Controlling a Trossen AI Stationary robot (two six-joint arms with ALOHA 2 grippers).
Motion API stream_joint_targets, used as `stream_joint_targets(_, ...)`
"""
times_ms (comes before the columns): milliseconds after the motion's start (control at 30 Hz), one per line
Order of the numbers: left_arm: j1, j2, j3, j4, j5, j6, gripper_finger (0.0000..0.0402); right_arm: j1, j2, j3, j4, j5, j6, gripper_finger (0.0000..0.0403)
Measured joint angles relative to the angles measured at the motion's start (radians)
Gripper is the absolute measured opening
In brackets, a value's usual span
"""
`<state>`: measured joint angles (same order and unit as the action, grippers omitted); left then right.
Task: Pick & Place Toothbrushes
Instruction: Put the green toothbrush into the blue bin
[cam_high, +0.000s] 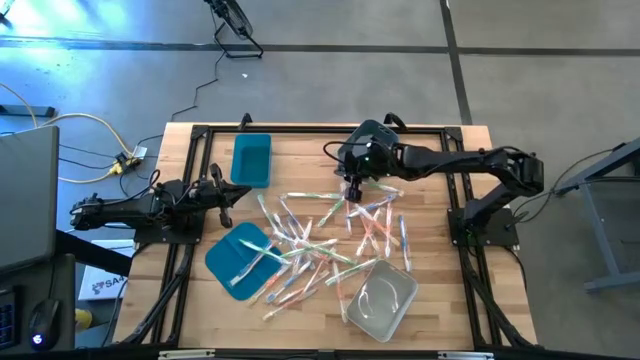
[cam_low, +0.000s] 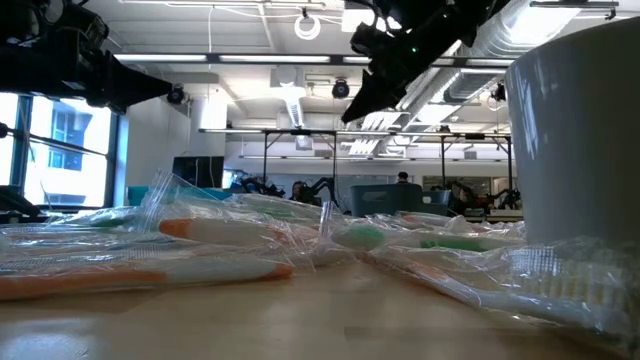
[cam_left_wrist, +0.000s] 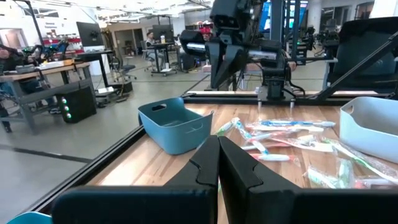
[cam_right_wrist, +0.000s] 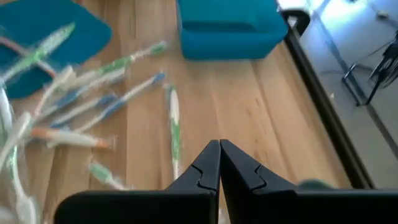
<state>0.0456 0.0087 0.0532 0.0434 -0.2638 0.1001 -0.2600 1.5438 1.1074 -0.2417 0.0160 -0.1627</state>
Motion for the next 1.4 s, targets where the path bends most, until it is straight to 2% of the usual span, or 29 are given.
stream_joint_targets(233, 0.000, 0.000, 0.000, 0.000, 0.000, 0.000, 0.0000, -0.003, 0.001, -0.007, -0.001, -0.123, 0.000, 0.0003)
stream_joint_targets(400, 0.000, 0.000, 0.000, 0.000, 0.000, 0.000, 0.0000, -0.002, 0.001, -0.007, 0.008, -0.118, 0.000, 0.0003)
stream_joint_targets(500, 0.000, 0.000, 0.000, 0.000, 0.000, 0.000, 0.0000, -0.002, 0.001, -0.008, 0.005, -0.066, 0.000, 0.0009)
stream_joint_targets(600, 0.000, 0.000, 0.000, 0.000, 0.000, 0.000, 0.0000, -0.002, 0.001, -0.008, -0.008, -0.034, 0.000, 0.0036)
stream_joint_targets(700, 0.000, 0.000, 0.000, 0.000, 0.000, 0.000, 0.0000, -0.002, 0.001, -0.009, -0.016, -0.037, 0.000, 0.0084)
stream_joint_targets(833, 0.000, 0.000, 0.000, 0.000, 0.000, 0.000, 0.0000, -0.002, 0.001, -0.009, -0.023, -0.126, 0.000, 0.0146)
stream_joint_targets(933, 0.000, 0.000, 0.000, -0.001, 0.000, 0.000, 0.0000, -0.002, 0.019, -0.009, -0.024, -0.178, -0.002, 0.0167)
stream_joint_targets(1400, 0.000, 0.000, 0.000, -0.035, 0.000, -0.003, 0.0000, 0.039, 0.250, -0.009, 0.001, -0.175, -0.048, 0.0158)
